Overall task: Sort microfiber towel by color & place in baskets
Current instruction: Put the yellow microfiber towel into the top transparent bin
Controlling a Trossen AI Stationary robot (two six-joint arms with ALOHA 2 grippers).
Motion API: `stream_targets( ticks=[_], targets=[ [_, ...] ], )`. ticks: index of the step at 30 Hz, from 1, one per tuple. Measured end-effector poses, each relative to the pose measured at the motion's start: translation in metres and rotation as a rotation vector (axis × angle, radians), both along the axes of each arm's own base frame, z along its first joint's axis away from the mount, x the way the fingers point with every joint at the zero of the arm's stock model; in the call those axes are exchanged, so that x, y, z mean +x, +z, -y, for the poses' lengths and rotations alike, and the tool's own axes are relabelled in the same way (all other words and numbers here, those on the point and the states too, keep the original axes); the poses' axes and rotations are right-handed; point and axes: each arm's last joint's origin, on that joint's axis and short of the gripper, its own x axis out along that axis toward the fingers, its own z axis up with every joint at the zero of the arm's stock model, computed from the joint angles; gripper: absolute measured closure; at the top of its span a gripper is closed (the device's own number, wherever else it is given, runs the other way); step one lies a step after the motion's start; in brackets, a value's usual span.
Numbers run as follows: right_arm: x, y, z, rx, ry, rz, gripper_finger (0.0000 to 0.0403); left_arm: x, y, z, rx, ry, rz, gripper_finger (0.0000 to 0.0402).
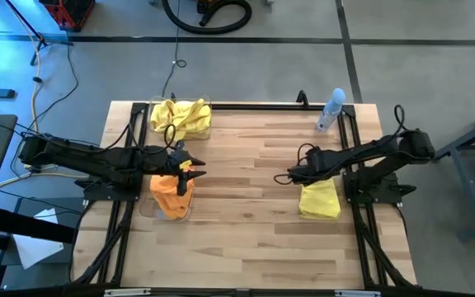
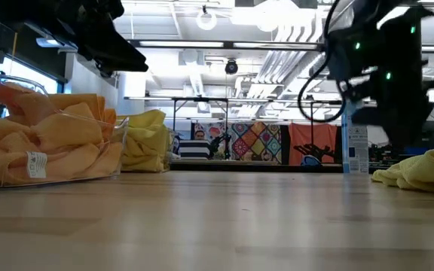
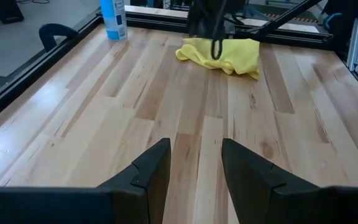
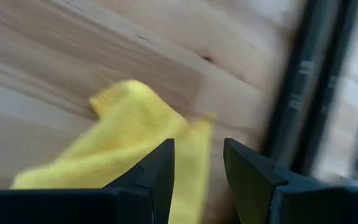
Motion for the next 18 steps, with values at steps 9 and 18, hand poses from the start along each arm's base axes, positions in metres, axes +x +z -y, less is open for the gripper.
stream_targets(
  ticks=[9,18],
  targets=[
    [0.005,-0.045,0.027,0.089,0.065,0.249,0.0269,0.000,0.000,0.000,-0.002,0.001,0.000,0.0271],
    [0.013,-0.044,0.036,0.122,0.125,0.303,0.0384,0.000,0.000,0.000,-0.008,0.003,0.001,0.0271]
  ],
)
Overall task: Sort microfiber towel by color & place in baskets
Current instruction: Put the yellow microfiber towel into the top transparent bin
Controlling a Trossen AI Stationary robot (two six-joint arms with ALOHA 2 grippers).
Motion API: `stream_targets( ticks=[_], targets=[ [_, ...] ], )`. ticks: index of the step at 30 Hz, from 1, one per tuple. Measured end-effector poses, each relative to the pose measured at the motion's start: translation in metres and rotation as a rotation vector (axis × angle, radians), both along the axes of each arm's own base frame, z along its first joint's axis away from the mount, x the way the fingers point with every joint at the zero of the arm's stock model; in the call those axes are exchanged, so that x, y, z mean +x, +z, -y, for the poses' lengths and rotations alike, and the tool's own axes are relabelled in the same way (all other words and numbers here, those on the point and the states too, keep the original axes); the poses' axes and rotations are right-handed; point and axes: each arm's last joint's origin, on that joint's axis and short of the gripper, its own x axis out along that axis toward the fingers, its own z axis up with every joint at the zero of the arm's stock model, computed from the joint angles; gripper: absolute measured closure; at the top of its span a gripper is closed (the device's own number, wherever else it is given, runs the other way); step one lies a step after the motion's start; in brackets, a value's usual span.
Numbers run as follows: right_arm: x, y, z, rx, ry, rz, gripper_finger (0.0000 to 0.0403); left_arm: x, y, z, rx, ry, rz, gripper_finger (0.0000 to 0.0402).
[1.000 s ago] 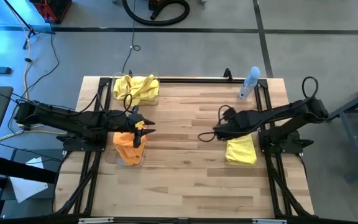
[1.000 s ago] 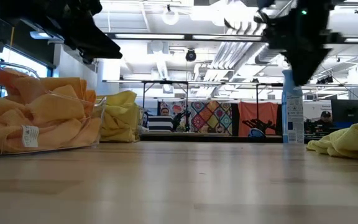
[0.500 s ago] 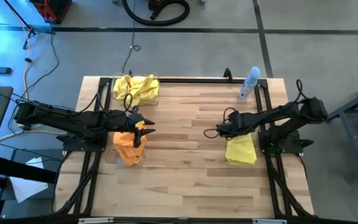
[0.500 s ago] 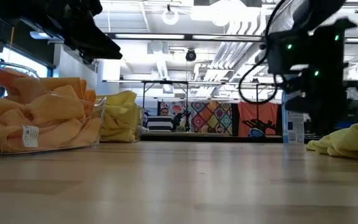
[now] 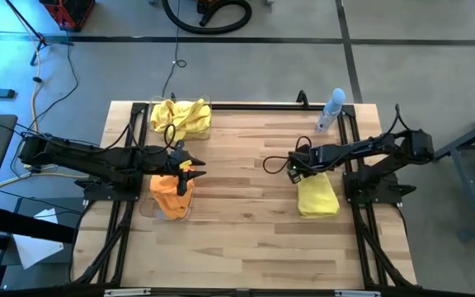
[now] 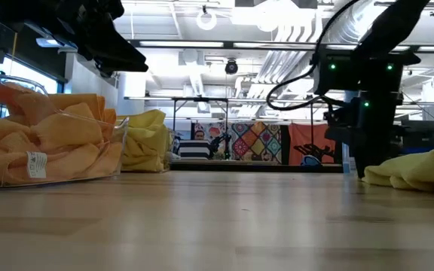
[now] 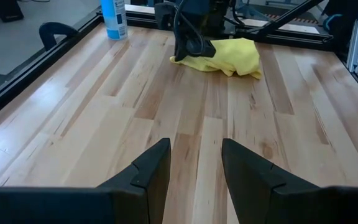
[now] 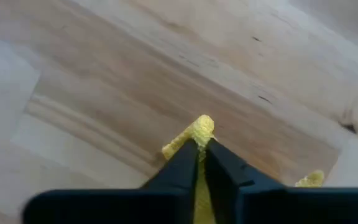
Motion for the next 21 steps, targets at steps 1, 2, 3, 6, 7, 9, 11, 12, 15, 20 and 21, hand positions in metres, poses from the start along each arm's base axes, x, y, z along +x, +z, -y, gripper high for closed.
stream_targets(
  ticks=[1,2,3,6,7,9,11,12,15,20,21],
  targets=[
    [0.003,0.003,0.000,-0.003,0.022,-0.003,0.0391,0.000,0.000,0.000,0.000,0.000,0.000,0.0271],
    [0.007,0.007,0.000,-0.006,0.040,0.002,0.0389,0.000,0.000,0.000,0.000,0.000,0.000,0.0271],
    [0.014,0.015,0.000,-0.019,0.056,0.018,0.0384,0.000,0.000,0.000,0.000,0.000,0.000,0.0271],
    [0.030,0.041,-0.001,-0.043,0.134,0.038,0.0393,0.000,0.000,0.000,-0.002,0.001,0.000,0.0271],
    [0.034,0.050,-0.002,-0.058,0.160,0.030,0.0397,0.000,0.000,0.000,-0.002,0.001,0.000,0.0271],
    [0.047,0.073,-0.005,-0.126,0.209,0.062,0.0397,0.001,0.000,0.000,-0.003,0.001,0.007,0.0271],
    [0.058,0.098,-0.008,-0.209,0.258,0.086,0.0395,0.001,0.001,0.000,-0.001,0.000,0.010,0.0271],
    [0.062,0.110,-0.010,-0.245,0.291,0.092,0.0397,0.001,0.001,0.000,0.000,0.000,0.018,0.0271],
    [0.076,0.149,-0.017,-0.340,0.389,0.166,0.0400,0.003,0.006,-0.001,0.005,0.008,0.072,0.0271],
    [0.088,0.208,-0.027,-0.464,0.512,0.290,0.0401,0.006,0.018,-0.002,0.033,0.048,0.194,0.0271],
    [0.089,0.217,-0.028,-0.487,0.527,0.310,0.0401,0.007,0.019,-0.002,0.043,0.050,0.209,0.0270]
  ],
)
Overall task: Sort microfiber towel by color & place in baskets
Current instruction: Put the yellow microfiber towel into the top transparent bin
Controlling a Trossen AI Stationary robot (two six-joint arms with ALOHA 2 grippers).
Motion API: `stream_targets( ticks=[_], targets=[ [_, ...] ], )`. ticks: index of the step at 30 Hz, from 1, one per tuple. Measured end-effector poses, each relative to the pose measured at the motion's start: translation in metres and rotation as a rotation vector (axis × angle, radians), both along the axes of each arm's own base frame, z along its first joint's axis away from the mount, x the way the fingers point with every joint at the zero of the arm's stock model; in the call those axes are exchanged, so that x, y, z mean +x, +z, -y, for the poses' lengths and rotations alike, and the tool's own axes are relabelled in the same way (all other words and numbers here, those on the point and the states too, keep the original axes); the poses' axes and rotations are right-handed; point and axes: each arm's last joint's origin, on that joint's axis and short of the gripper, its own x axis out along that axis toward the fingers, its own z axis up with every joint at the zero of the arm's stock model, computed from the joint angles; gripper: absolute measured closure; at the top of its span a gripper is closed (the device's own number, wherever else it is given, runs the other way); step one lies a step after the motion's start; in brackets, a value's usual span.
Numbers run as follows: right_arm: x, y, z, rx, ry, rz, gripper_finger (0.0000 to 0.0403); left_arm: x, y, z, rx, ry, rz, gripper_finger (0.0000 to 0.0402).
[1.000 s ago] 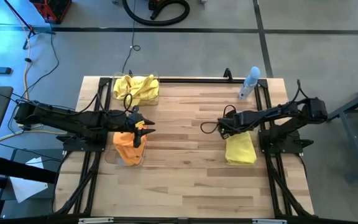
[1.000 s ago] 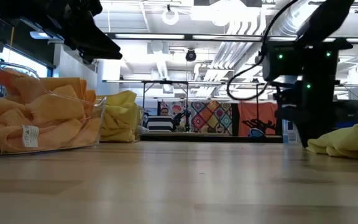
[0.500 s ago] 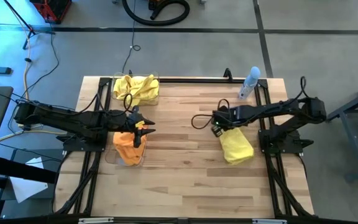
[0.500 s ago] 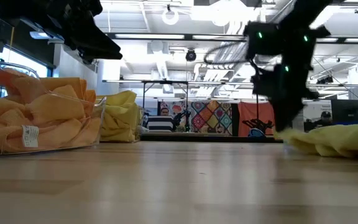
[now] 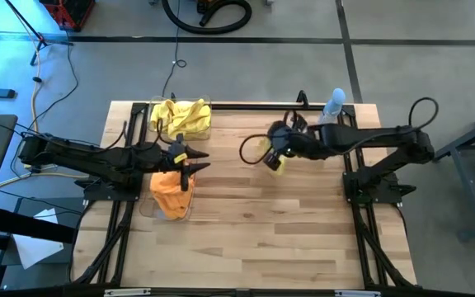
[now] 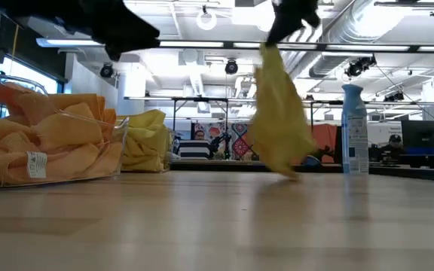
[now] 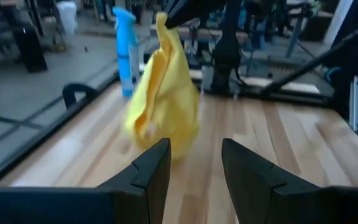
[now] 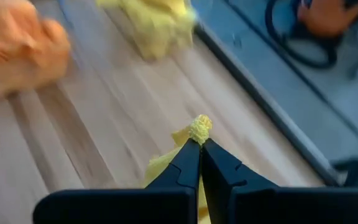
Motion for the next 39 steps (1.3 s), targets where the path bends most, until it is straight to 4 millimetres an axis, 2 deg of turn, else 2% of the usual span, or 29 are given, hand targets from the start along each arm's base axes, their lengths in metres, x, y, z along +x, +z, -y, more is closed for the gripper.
stream_targets(
  ticks=[3,6,11,14,19,24,28,34,39],
  targets=[
    [0.003,0.021,-0.002,-0.039,0.046,0.064,0.0401,0.004,0.003,0.001,0.009,-0.013,0.046,0.0261],
    [0.007,0.030,-0.002,-0.067,0.086,0.111,0.0402,0.012,0.005,0.002,0.021,-0.049,0.109,0.0239],
    [0.014,0.028,-0.004,-0.011,0.170,0.141,0.0402,0.032,0.003,0.003,0.172,-0.065,0.194,0.0184],
    [0.022,0.023,-0.007,-0.014,0.219,0.121,0.0402,0.044,0.001,0.003,0.249,-0.013,0.283,0.0158],
    [0.035,0.018,-0.014,-0.020,0.316,0.138,0.0402,0.075,0.008,-0.005,0.120,0.120,0.354,0.0145],
    [0.043,0.017,-0.015,-0.039,0.370,0.169,0.0402,0.119,0.013,-0.010,0.060,0.039,0.193,0.0145],
    [0.045,0.018,-0.018,-0.054,0.388,0.180,0.0402,0.143,0.015,-0.012,0.065,0.020,0.024,0.0145],
    [0.045,0.018,-0.022,-0.060,0.405,0.175,0.0402,0.154,0.013,-0.014,0.065,0.023,-0.105,0.0159],
    [0.042,0.014,-0.019,-0.080,0.319,0.138,0.0402,0.147,0.016,-0.014,0.039,0.026,-0.211,0.0226]
  ],
)
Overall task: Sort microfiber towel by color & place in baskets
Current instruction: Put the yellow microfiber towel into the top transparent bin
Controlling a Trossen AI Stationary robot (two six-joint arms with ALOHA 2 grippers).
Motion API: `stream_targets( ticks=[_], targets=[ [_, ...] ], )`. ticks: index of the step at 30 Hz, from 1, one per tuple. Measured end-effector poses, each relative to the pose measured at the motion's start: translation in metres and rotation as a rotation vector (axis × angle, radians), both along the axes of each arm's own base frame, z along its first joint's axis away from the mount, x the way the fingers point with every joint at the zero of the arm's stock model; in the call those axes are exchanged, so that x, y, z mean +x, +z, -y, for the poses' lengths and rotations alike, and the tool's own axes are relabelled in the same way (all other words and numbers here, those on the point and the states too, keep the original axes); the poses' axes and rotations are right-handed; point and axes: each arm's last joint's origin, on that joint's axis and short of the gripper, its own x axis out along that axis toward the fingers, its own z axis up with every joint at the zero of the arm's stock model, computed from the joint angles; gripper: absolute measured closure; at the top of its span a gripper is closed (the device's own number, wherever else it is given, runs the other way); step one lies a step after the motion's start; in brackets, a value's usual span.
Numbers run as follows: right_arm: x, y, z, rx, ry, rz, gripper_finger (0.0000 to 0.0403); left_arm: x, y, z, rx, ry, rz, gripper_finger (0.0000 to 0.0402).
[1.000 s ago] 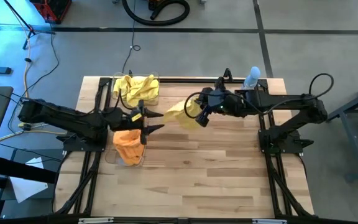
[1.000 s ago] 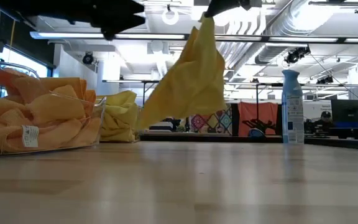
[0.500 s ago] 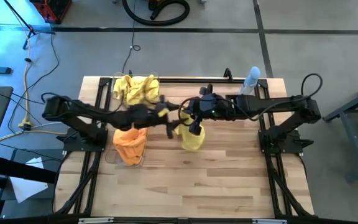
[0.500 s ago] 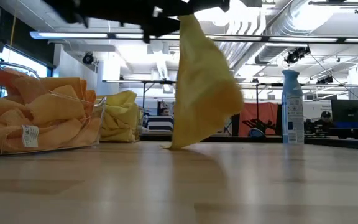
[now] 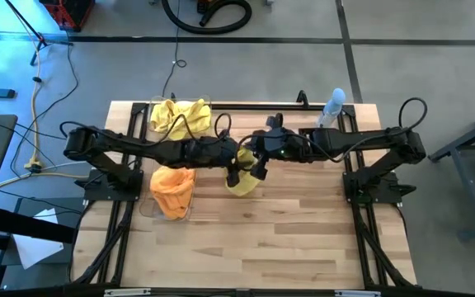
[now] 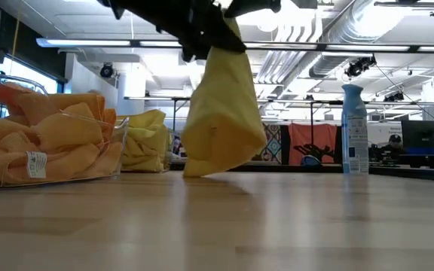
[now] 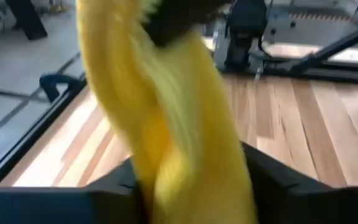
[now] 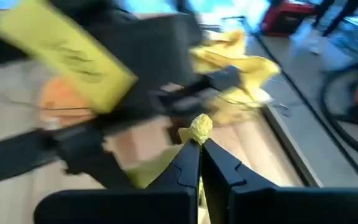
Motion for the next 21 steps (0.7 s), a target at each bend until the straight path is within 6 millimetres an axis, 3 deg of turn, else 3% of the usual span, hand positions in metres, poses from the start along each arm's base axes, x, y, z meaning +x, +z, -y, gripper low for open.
stream_targets(
  ticks=[7,15,21],
  targets=[
    [-0.006,-0.006,0.003,-0.002,-0.127,-0.054,0.0374,-0.022,0.014,-0.001,0.010,0.035,-0.081,0.0385],
    [-0.009,-0.029,0.004,0.054,-0.226,-0.206,0.0278,-0.067,0.058,-0.022,0.158,0.081,-0.051,0.0398],
    [0.007,-0.061,0.000,0.042,-0.330,-0.298,0.0252,-0.121,0.099,-0.054,0.207,0.259,0.062,0.0400]
  ],
)
